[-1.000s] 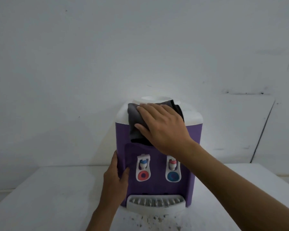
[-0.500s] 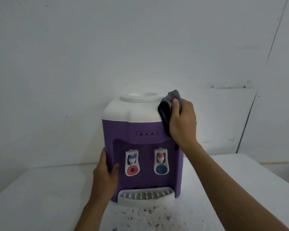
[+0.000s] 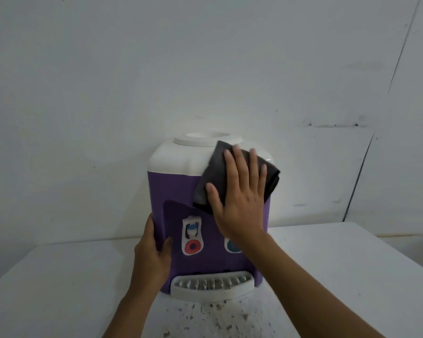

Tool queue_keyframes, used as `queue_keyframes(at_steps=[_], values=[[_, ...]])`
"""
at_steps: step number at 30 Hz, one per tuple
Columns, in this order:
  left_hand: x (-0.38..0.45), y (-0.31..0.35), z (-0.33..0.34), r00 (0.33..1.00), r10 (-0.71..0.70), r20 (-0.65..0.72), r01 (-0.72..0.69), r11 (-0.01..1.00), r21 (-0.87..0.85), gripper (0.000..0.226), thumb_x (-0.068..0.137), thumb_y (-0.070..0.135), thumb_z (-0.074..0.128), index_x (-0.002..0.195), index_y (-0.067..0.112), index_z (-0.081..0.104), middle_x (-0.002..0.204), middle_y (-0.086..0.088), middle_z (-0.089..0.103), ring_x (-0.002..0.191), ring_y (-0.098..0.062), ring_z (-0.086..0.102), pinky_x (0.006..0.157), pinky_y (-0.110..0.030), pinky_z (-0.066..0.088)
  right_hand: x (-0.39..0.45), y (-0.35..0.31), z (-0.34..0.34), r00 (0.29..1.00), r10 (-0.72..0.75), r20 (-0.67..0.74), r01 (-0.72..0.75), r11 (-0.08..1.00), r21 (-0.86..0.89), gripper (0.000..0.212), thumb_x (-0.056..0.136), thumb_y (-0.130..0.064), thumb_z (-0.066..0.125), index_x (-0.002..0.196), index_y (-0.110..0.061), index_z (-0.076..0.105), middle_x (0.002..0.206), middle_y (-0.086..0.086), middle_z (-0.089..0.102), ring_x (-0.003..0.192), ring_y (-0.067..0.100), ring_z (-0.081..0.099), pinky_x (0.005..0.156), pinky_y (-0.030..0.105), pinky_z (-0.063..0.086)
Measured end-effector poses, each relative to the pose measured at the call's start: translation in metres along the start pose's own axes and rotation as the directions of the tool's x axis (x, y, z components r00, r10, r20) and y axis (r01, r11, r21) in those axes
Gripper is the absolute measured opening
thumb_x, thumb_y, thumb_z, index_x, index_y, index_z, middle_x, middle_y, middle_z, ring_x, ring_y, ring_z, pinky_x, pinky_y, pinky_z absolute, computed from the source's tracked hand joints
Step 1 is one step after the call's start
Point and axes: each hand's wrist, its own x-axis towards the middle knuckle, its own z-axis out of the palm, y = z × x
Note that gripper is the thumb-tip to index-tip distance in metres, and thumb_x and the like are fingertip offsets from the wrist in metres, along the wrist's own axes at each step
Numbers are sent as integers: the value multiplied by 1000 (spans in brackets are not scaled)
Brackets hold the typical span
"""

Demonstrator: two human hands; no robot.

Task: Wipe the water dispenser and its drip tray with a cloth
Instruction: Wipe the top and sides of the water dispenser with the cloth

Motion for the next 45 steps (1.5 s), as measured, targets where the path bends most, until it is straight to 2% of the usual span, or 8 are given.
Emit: queue_keyframes(at_steps=[9, 15, 19, 22, 25, 31, 37, 45], values=[[1, -4, 1, 999, -32, -19, 33, 999, 27, 63, 102, 9, 65, 157, 28, 41, 117, 20, 65, 101, 5, 64, 82, -24, 55, 62, 39, -24, 981, 192, 21, -192, 957, 219, 35, 106, -41, 37, 99, -22, 65, 96, -13, 66, 94, 6, 53, 94, 38, 45], [0, 7, 0, 999, -35, -36, 36, 998, 48, 64, 98, 4, 69, 153, 23, 45, 124, 6, 66, 107, -15, 67, 89, -32, 56, 23, 44, -12, 888, 460, -7, -406, 790, 460, 44, 110, -48, 29, 150, -32, 43, 147, -18, 47, 136, 3, 45, 107, 22, 41], [-1, 39, -7, 988, -88, -124, 105, 984, 144, 90, 90, 6, 78, 164, 19, 28, 164, -6, 41, 152, -27, 39, 118, -40, 40, -23, 51, -2, 867, 497, 44, -449, 740, 501, 58, 110, -55, 26, 163, -34, 15, 164, -16, 28, 149, 5, 33, 115, 33, 42], [-2, 84, -11, 909, 285, -303, -225, 950, 219, 72, 95, -1, 67, 160, 10, 38, 165, -11, 40, 154, -24, 36, 122, -22, 31, -59, 56, 3, 886, 455, 90, -438, 755, 488, 61, 109, -55, 29, 163, -37, 7, 165, -15, 25, 149, 8, 34, 113, 40, 47], [11, 128, -2, 819, 561, -122, -513, 810, 284, 51, 100, 4, 53, 151, 6, 52, 158, -9, 50, 152, -21, 41, 124, -28, 36, -77, 60, 4, 906, 408, 113, -415, 803, 428, 65, 109, -53, 34, 162, -43, -1, 167, -17, 18, 148, 8, 36, 107, 34, 52], [32, 179, 39, 695, 634, 339, -699, 485, 526, 50, 108, 20, 50, 157, 14, 47, 166, -6, 42, 157, -23, 32, 130, -46, 26, -60, 65, 4, 949, 311, 50, -309, 888, 341, 64, 111, -46, 27, 165, -26, -1, 171, -4, 12, 152, 20, 33, 103, 45, 56], [32, 174, 59, 690, 660, 297, -659, 404, 634, 55, 101, 33, 67, 152, 20, 55, 159, -9, 50, 150, -30, 42, 128, -52, 27, -61, 67, 8, 975, 222, -2, -209, 923, 324, 65, 111, -54, 19, 165, -28, -7, 173, 2, 6, 158, 20, 18, 111, 20, 34], [31, 176, 70, 714, 672, 196, -594, 434, 678, 67, 89, 38, 82, 149, 25, 57, 148, -8, 55, 140, -30, 48, 123, -52, 33, -79, 70, 11, 973, 226, 36, -227, 931, 286, 69, 110, -57, 20, 165, -25, -5, 174, 1, 3, 157, 21, 22, 104, 31, 47]])
